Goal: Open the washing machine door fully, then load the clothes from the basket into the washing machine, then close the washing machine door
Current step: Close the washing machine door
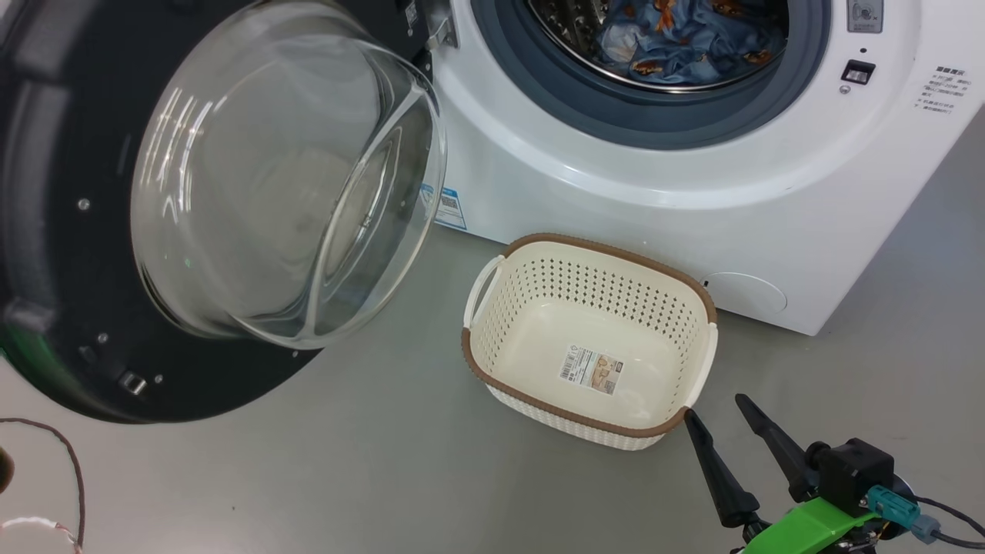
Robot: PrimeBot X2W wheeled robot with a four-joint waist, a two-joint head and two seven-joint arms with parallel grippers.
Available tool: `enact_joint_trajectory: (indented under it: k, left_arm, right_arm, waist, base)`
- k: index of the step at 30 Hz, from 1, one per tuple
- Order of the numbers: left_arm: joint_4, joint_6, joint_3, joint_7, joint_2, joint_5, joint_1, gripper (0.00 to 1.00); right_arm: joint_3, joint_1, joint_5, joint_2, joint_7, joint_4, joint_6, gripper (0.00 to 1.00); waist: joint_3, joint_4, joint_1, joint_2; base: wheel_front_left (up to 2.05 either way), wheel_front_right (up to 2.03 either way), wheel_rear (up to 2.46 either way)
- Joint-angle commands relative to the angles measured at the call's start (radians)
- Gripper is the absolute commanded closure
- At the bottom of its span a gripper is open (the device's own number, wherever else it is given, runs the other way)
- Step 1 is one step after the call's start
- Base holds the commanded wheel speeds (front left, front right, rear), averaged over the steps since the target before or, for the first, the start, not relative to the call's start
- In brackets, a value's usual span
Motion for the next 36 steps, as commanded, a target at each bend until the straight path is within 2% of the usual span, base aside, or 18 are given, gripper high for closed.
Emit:
enact_joint_trajectory:
  k: [1,9,18,31,36]
  left_arm:
    - [-0.042,0.011,0.009,0.024,0.039,-0.007,0.013,1.00]
    - [-0.148,0.082,0.015,0.128,0.029,-0.053,0.074,1.00]
    - [-0.279,0.160,-0.007,0.272,-0.010,-0.113,0.146,1.00]
    - [-0.575,0.246,-0.028,0.454,-0.098,-0.227,0.284,1.00]
    - [-0.690,0.252,-0.034,0.490,-0.149,-0.267,0.337,1.00]
  right_arm:
    - [0.025,-0.008,0.003,0.000,-0.011,-0.018,0.002,0.00]
    - [0.031,-0.006,0.013,0.003,-0.022,0.000,0.002,0.00]
    - [0.036,-0.011,0.019,0.002,-0.027,0.008,0.002,0.00]
    - [0.031,-0.024,0.022,0.012,-0.041,0.014,0.002,0.00]
    - [0.026,-0.029,0.023,0.019,-0.050,0.020,0.002,0.00]
  waist:
    - [-0.003,-0.001,0.0000,-0.0001]
    - [-0.018,-0.005,0.0000,-0.0001]
    - [-0.020,-0.016,0.0000,-0.0001]
    - [-0.006,-0.111,0.0000,-0.0001]
    - [0.006,-0.168,0.0000,-0.0001]
  base:
    - [0.00,0.00,0.00]
    - [0.00,0.00,0.00]
    - [0.00,0.00,0.00]
    - [0.00,0.00,0.00]
    - [0.00,0.00,0.00]
